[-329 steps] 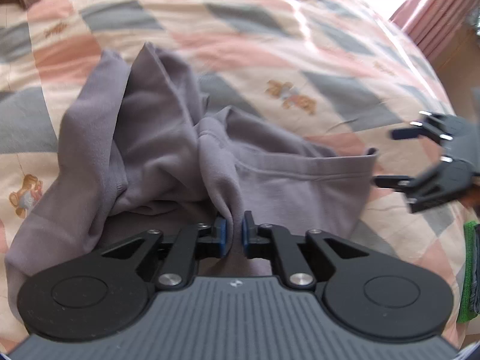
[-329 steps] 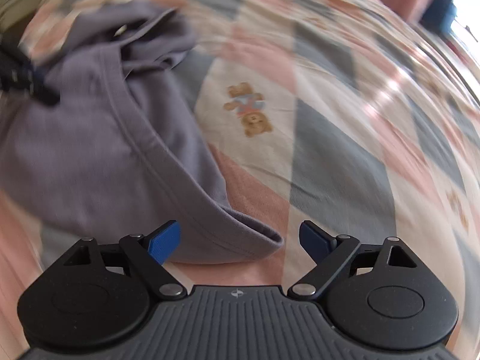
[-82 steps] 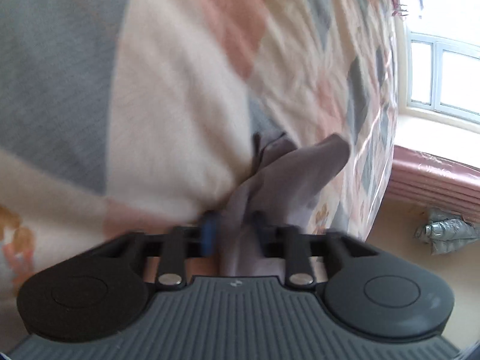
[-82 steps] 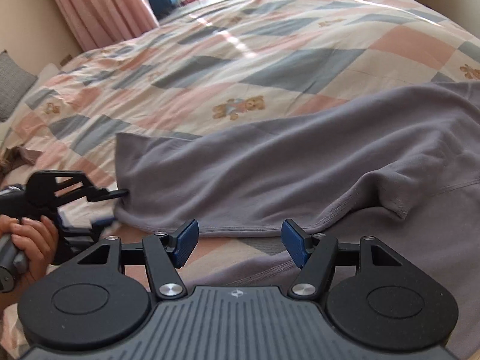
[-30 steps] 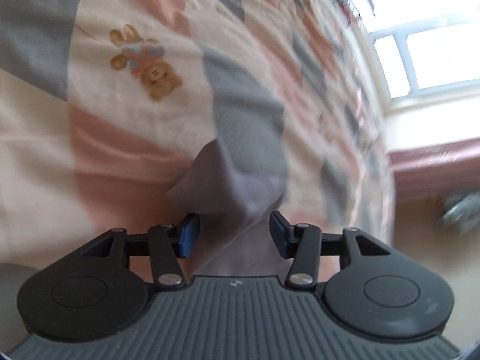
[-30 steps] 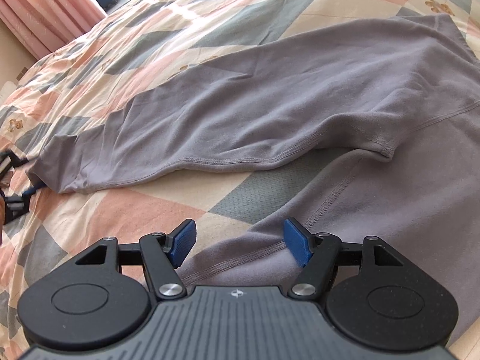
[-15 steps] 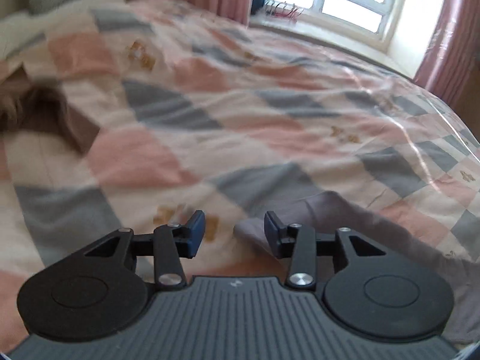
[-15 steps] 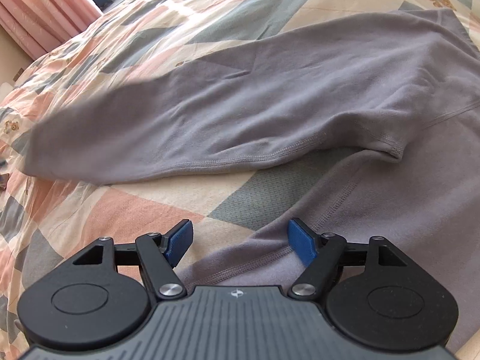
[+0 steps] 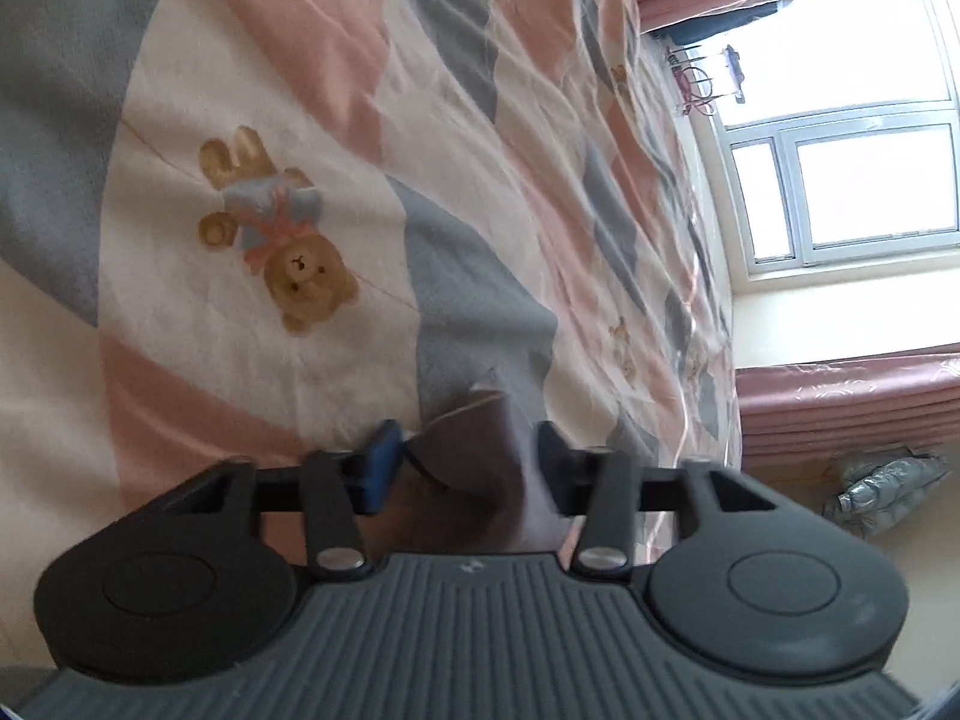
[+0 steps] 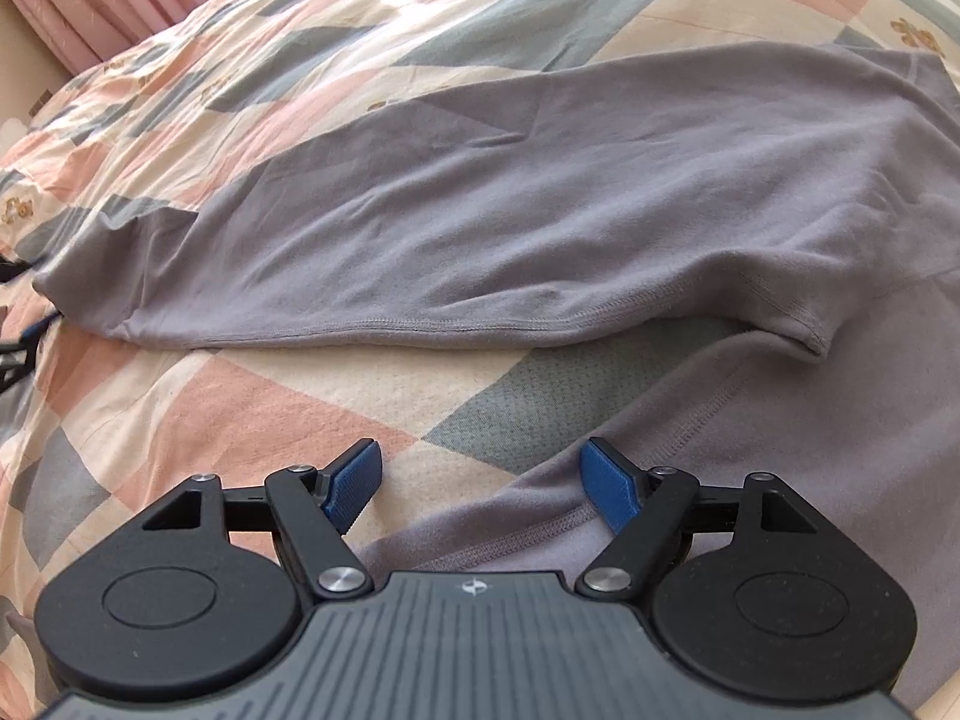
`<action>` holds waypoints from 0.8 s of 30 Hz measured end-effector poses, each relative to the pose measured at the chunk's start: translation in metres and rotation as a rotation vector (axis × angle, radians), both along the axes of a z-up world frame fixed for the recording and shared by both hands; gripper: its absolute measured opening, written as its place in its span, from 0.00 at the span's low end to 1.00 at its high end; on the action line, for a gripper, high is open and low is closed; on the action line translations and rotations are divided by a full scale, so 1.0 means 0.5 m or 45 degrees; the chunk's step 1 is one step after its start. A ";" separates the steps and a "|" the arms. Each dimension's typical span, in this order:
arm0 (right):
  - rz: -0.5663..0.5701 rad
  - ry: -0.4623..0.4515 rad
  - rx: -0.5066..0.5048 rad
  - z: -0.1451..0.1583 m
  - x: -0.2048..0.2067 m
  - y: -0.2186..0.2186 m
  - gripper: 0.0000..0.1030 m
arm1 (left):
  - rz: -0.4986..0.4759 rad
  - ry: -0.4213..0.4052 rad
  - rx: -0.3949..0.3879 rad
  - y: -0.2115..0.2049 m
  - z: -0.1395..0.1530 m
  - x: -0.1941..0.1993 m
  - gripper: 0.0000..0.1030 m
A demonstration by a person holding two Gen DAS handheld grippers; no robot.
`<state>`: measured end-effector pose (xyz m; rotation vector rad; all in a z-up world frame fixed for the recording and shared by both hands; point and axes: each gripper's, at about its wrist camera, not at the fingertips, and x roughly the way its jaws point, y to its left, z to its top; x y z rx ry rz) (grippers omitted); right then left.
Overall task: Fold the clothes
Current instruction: 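Grasp the grey sweatshirt edge with the left tool and smooth it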
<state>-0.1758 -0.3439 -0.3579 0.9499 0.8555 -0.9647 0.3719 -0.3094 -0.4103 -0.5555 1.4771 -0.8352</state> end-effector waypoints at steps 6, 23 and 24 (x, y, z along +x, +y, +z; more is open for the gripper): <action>0.047 0.011 -0.006 0.010 0.017 -0.016 0.74 | -0.210 -0.486 -0.236 -0.016 0.137 -0.010 0.01; 0.178 -0.033 0.003 0.023 0.120 -0.049 0.73 | -0.214 -0.241 0.100 0.085 0.054 0.092 0.48; 0.181 -0.035 0.003 0.022 0.126 -0.052 0.73 | -0.203 -0.196 0.100 0.066 0.050 0.092 0.50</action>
